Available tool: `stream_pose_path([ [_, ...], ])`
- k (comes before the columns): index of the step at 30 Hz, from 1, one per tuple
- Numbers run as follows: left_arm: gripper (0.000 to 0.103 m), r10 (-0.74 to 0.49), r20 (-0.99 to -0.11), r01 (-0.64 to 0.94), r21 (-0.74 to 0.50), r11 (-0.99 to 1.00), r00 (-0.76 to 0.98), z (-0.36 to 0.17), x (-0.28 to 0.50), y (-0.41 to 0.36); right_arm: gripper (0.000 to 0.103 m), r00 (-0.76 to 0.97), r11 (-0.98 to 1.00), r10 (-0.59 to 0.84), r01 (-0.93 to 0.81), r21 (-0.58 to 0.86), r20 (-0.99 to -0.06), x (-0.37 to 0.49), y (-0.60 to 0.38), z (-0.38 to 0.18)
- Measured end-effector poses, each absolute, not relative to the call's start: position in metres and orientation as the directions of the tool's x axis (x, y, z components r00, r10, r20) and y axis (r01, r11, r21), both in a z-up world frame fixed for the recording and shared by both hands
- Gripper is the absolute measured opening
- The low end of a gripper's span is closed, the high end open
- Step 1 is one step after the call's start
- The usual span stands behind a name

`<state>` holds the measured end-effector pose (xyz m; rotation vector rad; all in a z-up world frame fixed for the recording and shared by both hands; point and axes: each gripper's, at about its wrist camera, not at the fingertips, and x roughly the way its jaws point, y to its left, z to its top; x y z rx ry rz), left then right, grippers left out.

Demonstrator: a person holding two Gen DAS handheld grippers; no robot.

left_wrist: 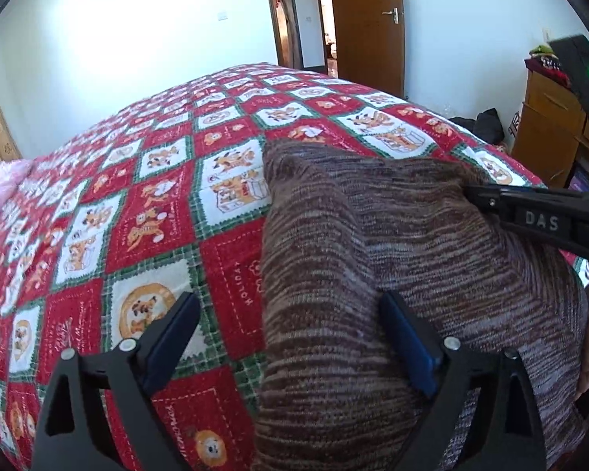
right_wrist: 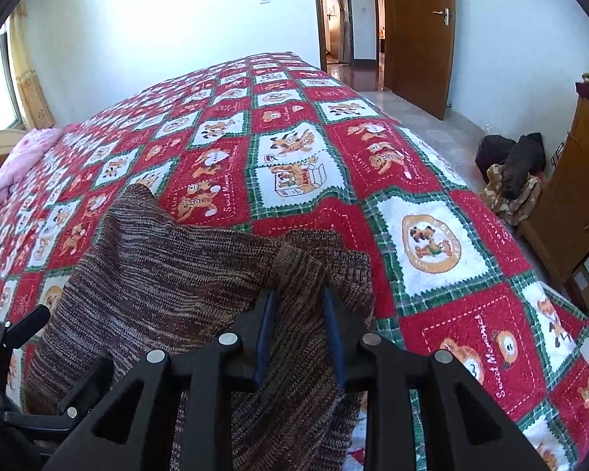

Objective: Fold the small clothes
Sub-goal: 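Grasp the folded sweater with both grippers and lift it off the quilt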

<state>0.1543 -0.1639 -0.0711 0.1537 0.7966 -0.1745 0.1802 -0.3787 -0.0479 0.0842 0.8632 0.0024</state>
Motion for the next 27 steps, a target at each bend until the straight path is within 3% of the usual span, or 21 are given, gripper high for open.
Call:
stream_pose_path([
  [3, 0.101, -0.112, -0.726, 0.204, 0.039, 0.978, 0.678, -0.072, 0.155, -0.159, 0.030, 0.629, 0.991, 0.054, 0.063, 0.120, -0.775, 0.173, -0.382, -0.039],
  [8, 0.101, -0.126, -0.722, 0.208, 0.025, 0.978, 0.680, -0.074, 0.154, -0.157, 0.063, 0.697, 0.949, 0.150, 0.096, 0.299, -0.701, 0.120, -0.388, -0.012],
  [14, 0.101, -0.139, -0.720, 0.207, 0.006, 0.978, 0.680, -0.075, 0.154, -0.154, 0.063, 0.747, 0.936, 0.120, 0.134, 0.324, -0.654, 0.074, -0.386, -0.019],
  [22, 0.102, -0.134, -0.713, 0.198, 0.008, 0.980, 0.688, -0.074, 0.152, -0.154, 0.063, 0.745, 0.846, 0.203, 0.194, 0.497, -0.636, 0.071, -0.414, -0.051],
  [27, 0.103, -0.244, -0.731, 0.208, -0.141, 0.968, 0.637, -0.077, 0.151, -0.135, 0.063, 0.749, 0.825, 0.225, 0.193, 0.531, -0.623, 0.068, -0.417, -0.053],
])
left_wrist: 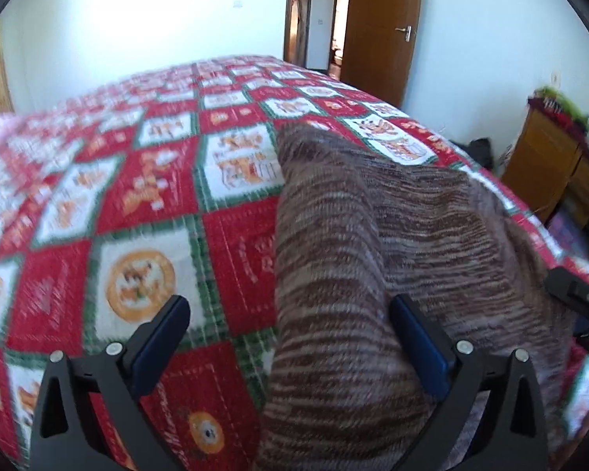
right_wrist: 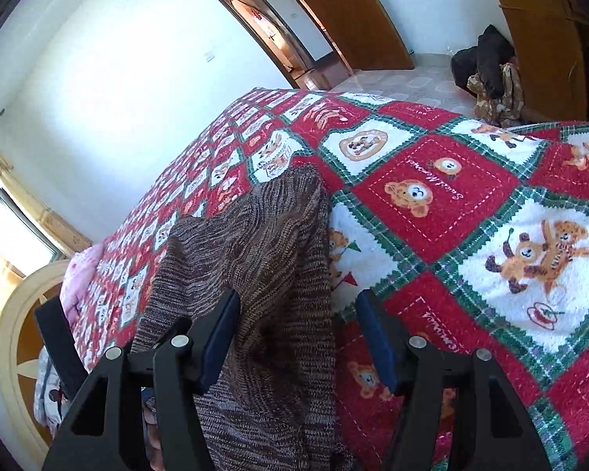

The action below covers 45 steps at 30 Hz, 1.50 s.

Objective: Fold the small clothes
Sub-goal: 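Grasp the folded sweater with both grippers and lift it off the quilt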

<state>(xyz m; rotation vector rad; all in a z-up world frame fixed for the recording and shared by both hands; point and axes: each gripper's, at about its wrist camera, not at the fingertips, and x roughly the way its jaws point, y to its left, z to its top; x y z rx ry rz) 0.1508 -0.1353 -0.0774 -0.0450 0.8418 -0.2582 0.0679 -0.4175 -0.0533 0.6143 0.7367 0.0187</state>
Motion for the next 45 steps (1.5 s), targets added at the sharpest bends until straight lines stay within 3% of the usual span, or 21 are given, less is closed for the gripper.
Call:
stream_pose_path([
  [5, 0.093, -0.401, -0.732, 0.264, -0.304, 0.916, 0.550, -0.067, 0.155, -0.117, 0.063, 0.743, 0.830, 0.231, 0.187, 0.526, -0.628, 0.069, -0.416, -0.054],
  [11, 0.093, -0.515, -0.694, 0.284, -0.431, 0.857, 0.502, -0.057, 0.175, -0.125, 0.063, 0.736, 0.846, 0.219, 0.183, 0.500, -0.641, 0.070, -0.411, -0.053],
  [14, 0.092, -0.489, -0.747, 0.260, -0.415, 0.872, 0.450, -0.079, 0.188, -0.136, 0.063, 0.707, 0.852, 0.233, 0.183, 0.491, -0.668, 0.077, -0.409, -0.055],
  [18, 0.094, -0.447, -0.745, 0.317, -0.324, 0.891, 0.495, -0.080, 0.177, -0.149, 0.063, 0.664, 0.873, 0.229, 0.183, 0.452, -0.712, 0.088, -0.403, -0.058],
  [22, 0.094, -0.482, -0.727, 0.317, -0.366, 0.875, 0.489, -0.082, 0.180, -0.143, 0.064, 0.655, 0.898, 0.213, 0.163, 0.410, -0.726, 0.104, -0.393, -0.059],
  [25, 0.077, -0.481, -0.717, 0.317, -0.364, 0.876, 0.504, -0.081, 0.177, -0.142, 0.062, 0.637, 0.943, 0.155, 0.132, 0.304, -0.755, 0.111, -0.374, -0.058],
  [26, 0.061, -0.484, -0.712, 0.325, -0.362, 0.874, 0.508, -0.081, 0.177, -0.143, 0.049, 0.637, 0.953, 0.150, 0.111, 0.282, -0.756, 0.111, -0.367, -0.058],
  [27, 0.056, -0.482, -0.709, 0.333, -0.353, 0.874, 0.515, -0.080, 0.175, -0.144, 0.044, 0.633, 0.957, 0.156, 0.092, 0.274, -0.758, 0.111, -0.363, -0.058],
  [28, 0.053, -0.480, -0.706, 0.338, -0.345, 0.876, 0.521, -0.079, 0.174, -0.145, 0.042, 0.632, 0.961, 0.152, 0.086, 0.263, -0.760, 0.111, -0.359, -0.058],
  [30, 0.039, -0.482, -0.697, 0.352, -0.336, 0.874, 0.531, -0.076, 0.169, -0.147, 0.039, 0.637, 0.968, 0.129, 0.086, 0.236, -0.760, 0.110, -0.355, -0.057],
  [35, 0.030, -0.492, -0.681, 0.345, -0.354, 0.869, 0.542, -0.066, 0.166, -0.144, 0.028, 0.661, 0.996, 0.028, 0.044, 0.077, -0.750, 0.103, -0.333, -0.041],
  [38, 0.029, -0.517, -0.654, 0.348, -0.382, 0.856, 0.553, -0.051, 0.157, -0.137, 0.026, 0.697, 0.997, 0.029, 0.027, 0.066, -0.716, 0.092, -0.324, -0.021],
  [45, 0.029, -0.492, -0.623, 0.389, -0.307, 0.869, 0.608, -0.016, 0.118, -0.131, 0.026, 0.763, 0.997, 0.053, -0.007, 0.073, -0.644, 0.054, -0.299, 0.016],
])
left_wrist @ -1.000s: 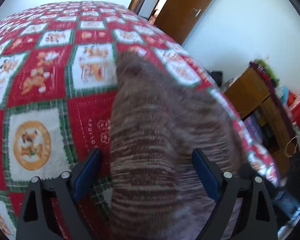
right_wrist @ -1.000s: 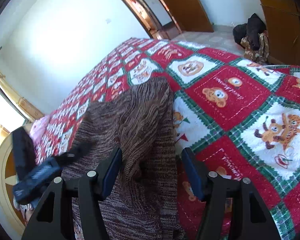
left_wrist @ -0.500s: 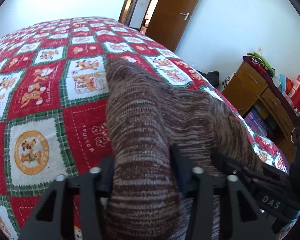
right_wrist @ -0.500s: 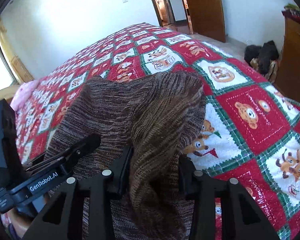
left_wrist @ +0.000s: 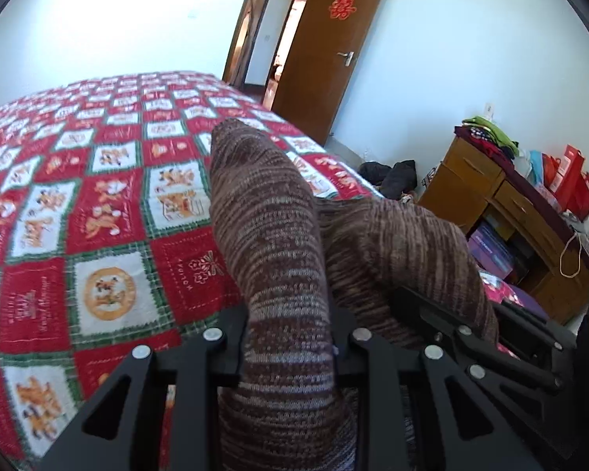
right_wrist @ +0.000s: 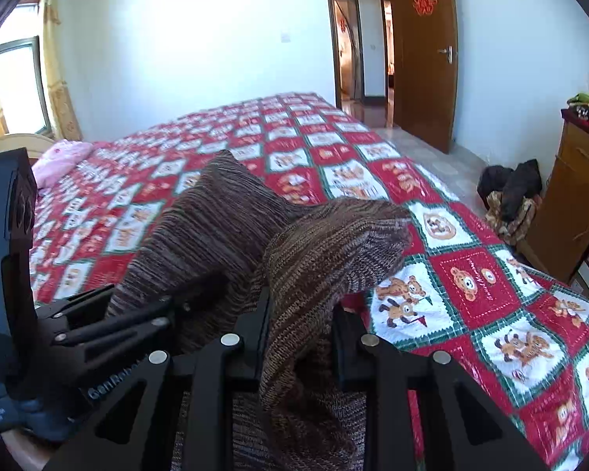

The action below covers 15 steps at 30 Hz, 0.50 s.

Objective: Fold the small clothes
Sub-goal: 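Grasp the folded sweater with both grippers and lift it off the quilt, then carry the folded sweater with both grippers toward the purple chair seat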

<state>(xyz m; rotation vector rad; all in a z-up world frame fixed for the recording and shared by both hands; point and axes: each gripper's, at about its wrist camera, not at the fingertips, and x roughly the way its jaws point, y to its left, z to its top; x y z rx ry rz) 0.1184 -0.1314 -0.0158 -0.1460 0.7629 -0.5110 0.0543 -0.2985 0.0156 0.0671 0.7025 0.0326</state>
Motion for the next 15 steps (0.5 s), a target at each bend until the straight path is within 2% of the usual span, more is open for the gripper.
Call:
stream_pose_path([
  [6, 0.029, -0.562, -0.595, 0.424, -0.370, 0.827, 0.575, 0.001, 0.097, -0.132, 0.026, 0.801, 0.996, 0.050, 0.003, 0.088, -0.596, 0.012, -0.301, 0.045],
  [15, 0.029, -0.641, -0.578, 0.504, -0.405, 0.763, 0.505, 0.013, 0.057, -0.170, 0.022, 0.833, 0.995, -0.033, 0.078, 0.059, -0.552, -0.052, -0.336, 0.076],
])
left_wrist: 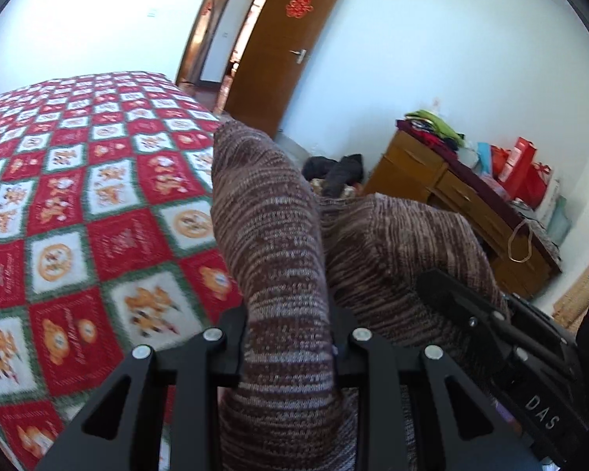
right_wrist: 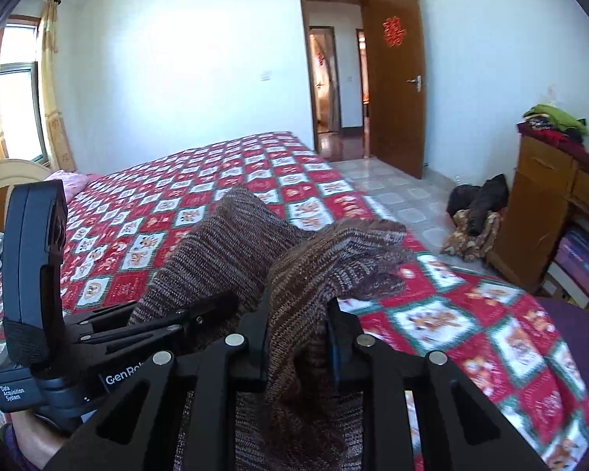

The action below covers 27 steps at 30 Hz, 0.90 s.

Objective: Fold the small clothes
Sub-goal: 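Carry the folded sweater with both grippers toward the purple chair seat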

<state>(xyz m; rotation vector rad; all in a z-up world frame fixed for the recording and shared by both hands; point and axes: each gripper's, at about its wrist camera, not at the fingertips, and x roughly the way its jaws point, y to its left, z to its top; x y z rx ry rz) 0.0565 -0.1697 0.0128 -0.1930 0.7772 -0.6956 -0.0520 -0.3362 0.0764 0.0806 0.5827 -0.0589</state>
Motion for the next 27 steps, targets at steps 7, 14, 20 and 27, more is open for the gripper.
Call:
stream_pose_path([
  [7, 0.029, -0.679, -0.577, 0.549, -0.419, 0.723, 0.454, 0.016, 0.035, -0.204, 0.020, 0.830, 0.992, -0.096, 0.128, 0.020, -0.549, -0.087, -0.366, 0.082],
  [14, 0.029, -0.691, -0.585, 0.587, -0.403, 0.702, 0.425, 0.018, 0.019, -0.243, 0.020, 0.823, 0.983, -0.156, 0.181, -0.007, -0.546, -0.110, -0.399, 0.084],
  [20, 0.029, -0.683, -0.599, 0.593, -0.390, 0.705, 0.419, 0.012, 0.007, -0.276, 0.020, 0.804, 0.973, -0.210, 0.229, -0.035, -0.557, -0.123, -0.431, 0.082],
  [27, 0.029, -0.593, -0.673, 0.553, -0.316, 0.771, 0.442, -0.019, 0.003, -0.300, 0.019, 0.766, 0.973, -0.164, 0.231, 0.028, -0.622, -0.112, -0.469, 0.048],
])
